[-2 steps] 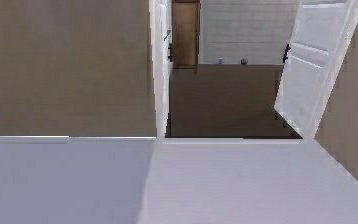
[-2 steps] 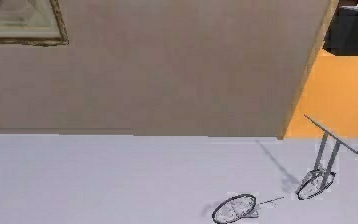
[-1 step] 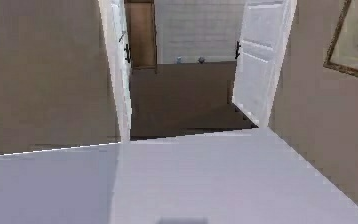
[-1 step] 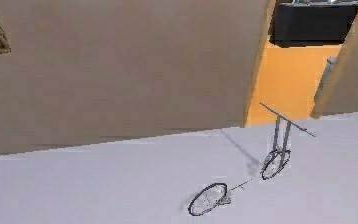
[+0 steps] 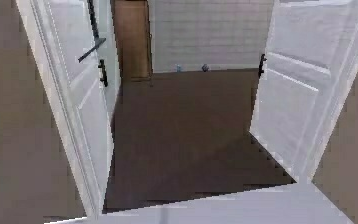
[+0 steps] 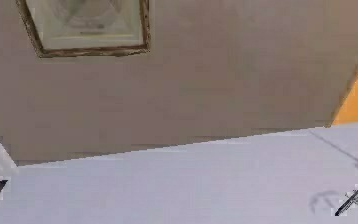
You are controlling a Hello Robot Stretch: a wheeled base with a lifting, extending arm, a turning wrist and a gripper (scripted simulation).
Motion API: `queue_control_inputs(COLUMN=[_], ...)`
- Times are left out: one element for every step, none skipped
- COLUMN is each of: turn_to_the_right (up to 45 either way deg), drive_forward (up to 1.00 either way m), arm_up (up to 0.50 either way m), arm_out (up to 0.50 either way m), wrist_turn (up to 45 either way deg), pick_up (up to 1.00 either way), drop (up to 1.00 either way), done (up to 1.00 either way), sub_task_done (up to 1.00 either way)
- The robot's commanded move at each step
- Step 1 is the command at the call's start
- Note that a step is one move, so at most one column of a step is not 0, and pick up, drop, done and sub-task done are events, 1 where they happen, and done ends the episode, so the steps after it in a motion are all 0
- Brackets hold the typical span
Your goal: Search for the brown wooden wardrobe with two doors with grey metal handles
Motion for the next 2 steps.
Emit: queue_control_inputs(turn_to_the_right=[0.0,0.0], drive_forward=[1.0,1.0], arm_up=[0.0,0.0], arm_out=[0.0,0.0], wrist_turn=[0.0,0.0], pick_up=[0.0,0.0], drop=[0.0,0.0], done=[0.0,0.0], sub_task_done=[0.0,0.0])
